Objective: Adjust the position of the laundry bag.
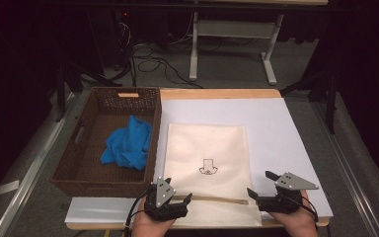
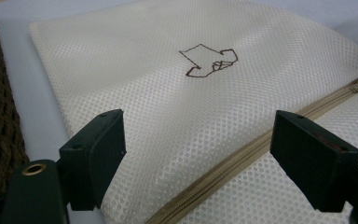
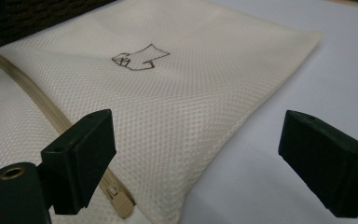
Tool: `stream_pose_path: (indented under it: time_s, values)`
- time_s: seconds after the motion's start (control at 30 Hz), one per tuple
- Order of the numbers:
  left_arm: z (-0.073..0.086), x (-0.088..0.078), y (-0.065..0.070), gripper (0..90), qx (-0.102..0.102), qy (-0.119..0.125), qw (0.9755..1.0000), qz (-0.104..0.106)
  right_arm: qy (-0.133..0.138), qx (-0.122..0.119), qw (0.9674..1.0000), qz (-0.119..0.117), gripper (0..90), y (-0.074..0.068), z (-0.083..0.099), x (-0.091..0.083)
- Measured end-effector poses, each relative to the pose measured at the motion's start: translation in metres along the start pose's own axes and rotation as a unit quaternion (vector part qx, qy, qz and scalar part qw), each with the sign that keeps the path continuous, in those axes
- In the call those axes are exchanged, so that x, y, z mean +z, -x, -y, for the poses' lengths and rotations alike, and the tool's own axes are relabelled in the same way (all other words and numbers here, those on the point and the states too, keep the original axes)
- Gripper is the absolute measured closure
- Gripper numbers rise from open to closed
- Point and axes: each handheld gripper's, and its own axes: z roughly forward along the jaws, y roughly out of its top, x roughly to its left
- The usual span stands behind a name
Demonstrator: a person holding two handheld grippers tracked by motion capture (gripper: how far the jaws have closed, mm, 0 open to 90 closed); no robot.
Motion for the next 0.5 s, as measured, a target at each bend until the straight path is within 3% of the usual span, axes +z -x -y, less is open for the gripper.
stream_pose_path:
  time_s: [0.03,0.07,0.13,0.3,0.33,0.5]
  values:
    - [0.000,0.000,0.000,18.6,0.000,0.000,1.0000,0.000,0.000,0.000,1.0000,0.000,11.6,0.000,0.000,0.000]
    - [0.001,0.001,0.000,18.6,0.004,-0.003,1.0000,0.000,-0.013,0.004,0.9997,-0.021,11.8,-0.002,0.000,0.006]
    - [0.001,0.003,0.000,18.5,0.006,-0.007,1.0000,-0.002,-0.025,0.000,0.9994,-0.024,13.6,-0.004,0.001,0.011]
    - [0.001,0.004,0.000,18.4,0.006,-0.011,0.9999,0.000,-0.036,0.010,0.9991,-0.023,17.4,-0.004,0.003,0.015]
    - [0.001,0.004,0.000,18.4,0.007,-0.010,0.9999,0.000,-0.042,0.012,0.9988,-0.021,22.5,-0.001,0.004,0.018]
    - [0.002,0.005,0.001,18.5,0.010,-0.013,0.9999,0.002,-0.059,0.032,0.9976,-0.017,29.1,0.010,0.005,0.026]
